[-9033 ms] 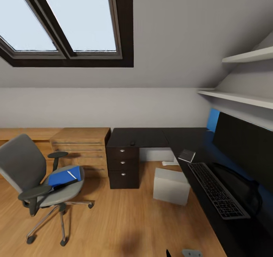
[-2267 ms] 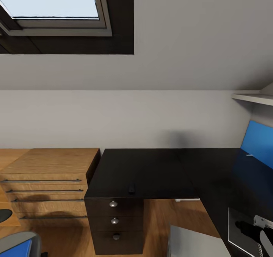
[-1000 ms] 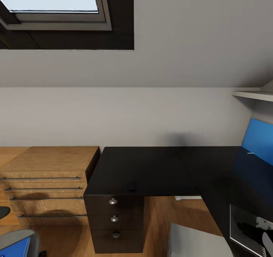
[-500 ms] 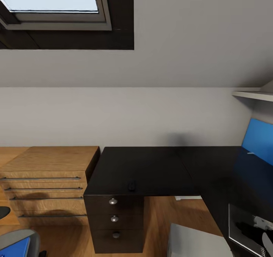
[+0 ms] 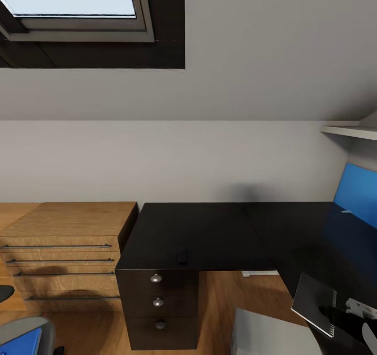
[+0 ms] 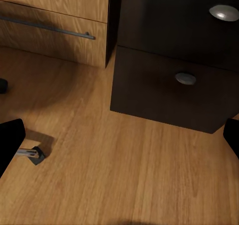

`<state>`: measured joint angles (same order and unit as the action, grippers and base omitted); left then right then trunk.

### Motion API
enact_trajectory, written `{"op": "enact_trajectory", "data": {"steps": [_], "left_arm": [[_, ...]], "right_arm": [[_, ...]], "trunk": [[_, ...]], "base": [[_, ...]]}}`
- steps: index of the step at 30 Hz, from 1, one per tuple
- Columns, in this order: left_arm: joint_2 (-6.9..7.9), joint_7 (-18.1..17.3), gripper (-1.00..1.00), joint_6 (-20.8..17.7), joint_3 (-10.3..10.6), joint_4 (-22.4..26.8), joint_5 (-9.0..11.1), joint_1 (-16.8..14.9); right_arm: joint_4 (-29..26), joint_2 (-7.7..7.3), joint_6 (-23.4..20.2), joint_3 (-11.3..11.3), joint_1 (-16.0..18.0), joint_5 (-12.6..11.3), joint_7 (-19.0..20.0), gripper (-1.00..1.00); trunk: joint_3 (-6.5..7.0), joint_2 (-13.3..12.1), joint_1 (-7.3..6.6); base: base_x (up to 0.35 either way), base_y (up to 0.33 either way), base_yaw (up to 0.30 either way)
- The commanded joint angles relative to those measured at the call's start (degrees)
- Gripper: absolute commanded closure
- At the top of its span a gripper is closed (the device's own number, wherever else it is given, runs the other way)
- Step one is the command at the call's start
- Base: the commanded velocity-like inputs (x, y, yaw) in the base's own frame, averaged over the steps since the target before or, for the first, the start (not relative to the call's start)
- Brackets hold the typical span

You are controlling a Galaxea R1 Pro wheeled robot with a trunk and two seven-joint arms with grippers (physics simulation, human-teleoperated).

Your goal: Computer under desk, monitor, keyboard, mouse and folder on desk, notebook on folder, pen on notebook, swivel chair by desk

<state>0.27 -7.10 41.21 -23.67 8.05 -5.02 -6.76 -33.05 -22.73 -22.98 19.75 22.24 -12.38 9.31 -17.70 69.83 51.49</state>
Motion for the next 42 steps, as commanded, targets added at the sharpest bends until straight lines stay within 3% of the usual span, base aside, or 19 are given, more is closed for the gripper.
{"op": "enact_trajectory", "data": {"steps": [1,42], "left_arm": [[0.00,-0.20,-1.00,0.18,-0.50,-0.05,-0.52,-0.07],[-0.09,-0.29,-1.00,0.18,-0.44,-0.05,-0.52,-0.09]], "right_arm": [[0.00,0.05,-0.49,0.21,0.00,-0.80,0.35,-1.00],[0.01,0.31,-0.19,0.03,0.00,-0.80,1.50,-1.00]], "trunk": [[-0.08,0.04,0.01],[-0.08,0.04,0.01]], "base": [[0.000,0.000,0.000],[0.000,0.000,0.000]]}}
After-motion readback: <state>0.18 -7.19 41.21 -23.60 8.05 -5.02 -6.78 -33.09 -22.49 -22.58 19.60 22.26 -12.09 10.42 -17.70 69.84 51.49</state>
